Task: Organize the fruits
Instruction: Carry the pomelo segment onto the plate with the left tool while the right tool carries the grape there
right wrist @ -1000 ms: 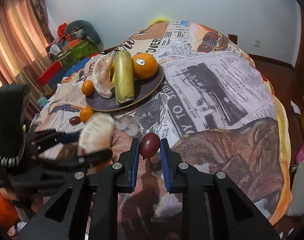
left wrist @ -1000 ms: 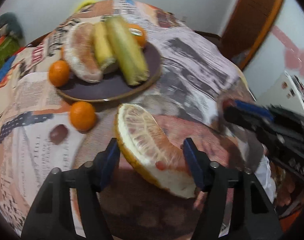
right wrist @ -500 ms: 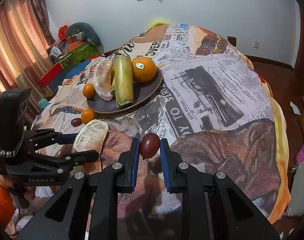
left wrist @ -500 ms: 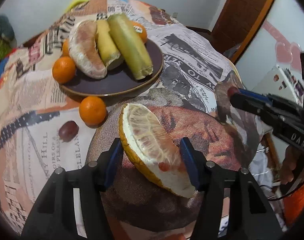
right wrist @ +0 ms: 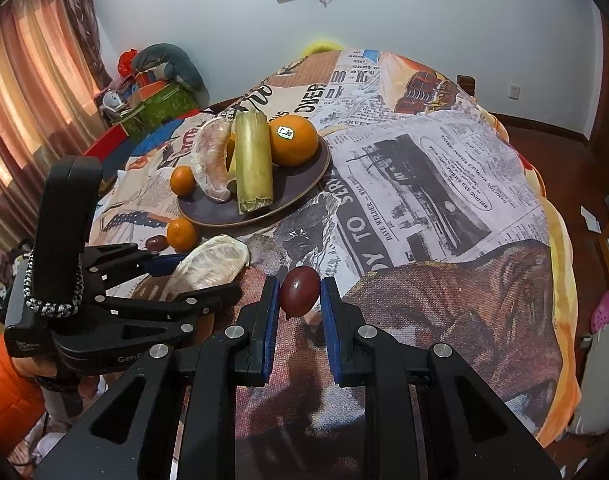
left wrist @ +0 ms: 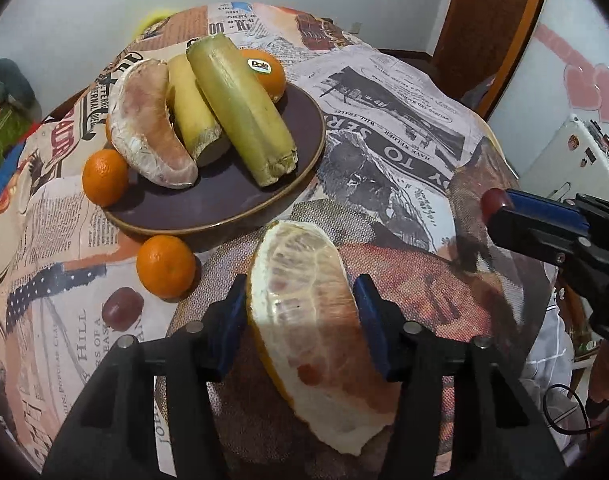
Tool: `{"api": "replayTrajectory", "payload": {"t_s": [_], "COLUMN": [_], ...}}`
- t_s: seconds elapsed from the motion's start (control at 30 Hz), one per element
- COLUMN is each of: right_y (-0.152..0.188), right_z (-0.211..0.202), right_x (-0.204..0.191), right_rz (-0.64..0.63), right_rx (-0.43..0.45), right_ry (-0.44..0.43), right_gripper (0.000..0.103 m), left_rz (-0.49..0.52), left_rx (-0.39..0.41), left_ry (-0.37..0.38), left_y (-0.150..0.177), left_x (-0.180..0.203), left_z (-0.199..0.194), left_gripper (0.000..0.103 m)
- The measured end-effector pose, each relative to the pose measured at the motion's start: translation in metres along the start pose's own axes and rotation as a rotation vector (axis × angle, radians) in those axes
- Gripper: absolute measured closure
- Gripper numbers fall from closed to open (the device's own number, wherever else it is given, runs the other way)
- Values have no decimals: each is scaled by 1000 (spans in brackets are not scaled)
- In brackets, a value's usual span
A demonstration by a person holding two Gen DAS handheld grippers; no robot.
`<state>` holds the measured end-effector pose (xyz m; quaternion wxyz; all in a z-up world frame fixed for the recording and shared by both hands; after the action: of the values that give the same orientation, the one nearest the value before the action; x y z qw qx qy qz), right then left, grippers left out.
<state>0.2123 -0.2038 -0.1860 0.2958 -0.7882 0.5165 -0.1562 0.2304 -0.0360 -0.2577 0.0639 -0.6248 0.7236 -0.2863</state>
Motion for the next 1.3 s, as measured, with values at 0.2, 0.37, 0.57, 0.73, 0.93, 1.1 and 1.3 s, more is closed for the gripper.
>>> {"api": "replayTrajectory", "payload": {"t_s": [0.2,0.37,0.57,0.73,0.93,1.1,1.3], "right_y": [-4,-11,-22,-33,-51,-64,-77], "right_z": [-2,-3,-2,2,12,26,47], "right_x": [0,-3,-9,-14,-19,-21,-23], "right_rz": [1,-2,-11,-23,-35,-43,-50], "right_rx": [9,25,45,58,71,71,60], "right_ry": [0,-5,-10,-13,-18,-25,-30], "right_gripper": [84,84,84,84,84,84,84], "left_rz": [7,4,-10,-23,-38,-51,-57], "left_rx": [29,103,208,263,300,318,328], "left_ry": [4,10,-9,-29,-43,-43,-46], "left_y": [2,-3,-15,-29,-45,-60,-75], "left_x": [1,0,-8,-20,-36,-51,-65], "left_z": [-12,-39,-72,-85,-89,-85,-73], "left_gripper": [52,52,52,52,52,52,52]}}
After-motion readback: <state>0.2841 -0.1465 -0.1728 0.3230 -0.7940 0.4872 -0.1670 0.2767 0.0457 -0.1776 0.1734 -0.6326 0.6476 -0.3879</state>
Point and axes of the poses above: each gripper's, at about its wrist camera, not at the fingertips, and z roughly the way its jaws point, x to its right, y to its underside, the point moved 1 cm from there along z, roughly the way its jaws point, and after that the axes turned 14 degrees about y, right-handed, at the moved point
